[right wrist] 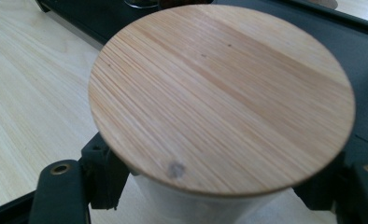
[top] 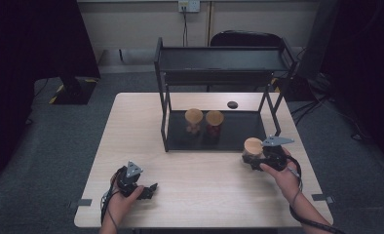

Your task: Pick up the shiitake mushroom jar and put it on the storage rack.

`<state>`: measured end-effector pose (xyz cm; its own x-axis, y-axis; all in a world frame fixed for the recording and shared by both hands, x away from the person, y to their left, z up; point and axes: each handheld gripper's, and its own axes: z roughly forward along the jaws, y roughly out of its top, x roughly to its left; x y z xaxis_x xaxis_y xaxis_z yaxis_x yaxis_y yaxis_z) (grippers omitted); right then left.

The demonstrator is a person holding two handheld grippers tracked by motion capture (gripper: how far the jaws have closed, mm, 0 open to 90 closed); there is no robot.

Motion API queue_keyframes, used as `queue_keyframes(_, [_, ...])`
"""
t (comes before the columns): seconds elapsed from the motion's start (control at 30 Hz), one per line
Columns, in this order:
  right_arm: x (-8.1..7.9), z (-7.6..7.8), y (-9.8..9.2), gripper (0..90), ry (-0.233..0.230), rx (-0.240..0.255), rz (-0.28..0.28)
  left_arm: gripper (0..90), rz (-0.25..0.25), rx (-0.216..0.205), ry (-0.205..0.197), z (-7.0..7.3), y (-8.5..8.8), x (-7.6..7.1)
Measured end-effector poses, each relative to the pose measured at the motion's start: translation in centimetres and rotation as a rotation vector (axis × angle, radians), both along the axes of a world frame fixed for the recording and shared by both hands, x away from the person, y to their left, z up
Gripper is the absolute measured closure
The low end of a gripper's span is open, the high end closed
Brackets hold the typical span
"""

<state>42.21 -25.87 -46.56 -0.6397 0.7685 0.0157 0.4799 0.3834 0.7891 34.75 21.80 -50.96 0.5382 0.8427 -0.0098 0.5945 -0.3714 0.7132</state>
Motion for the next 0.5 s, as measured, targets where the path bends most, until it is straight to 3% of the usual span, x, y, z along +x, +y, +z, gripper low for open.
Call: queue_keyframes(0.5, [1.5,0.5,1.0,25.6,0.003,0.001,0.002,0.1,0.000,0.000,0.000,0.0,0.0,0.0])
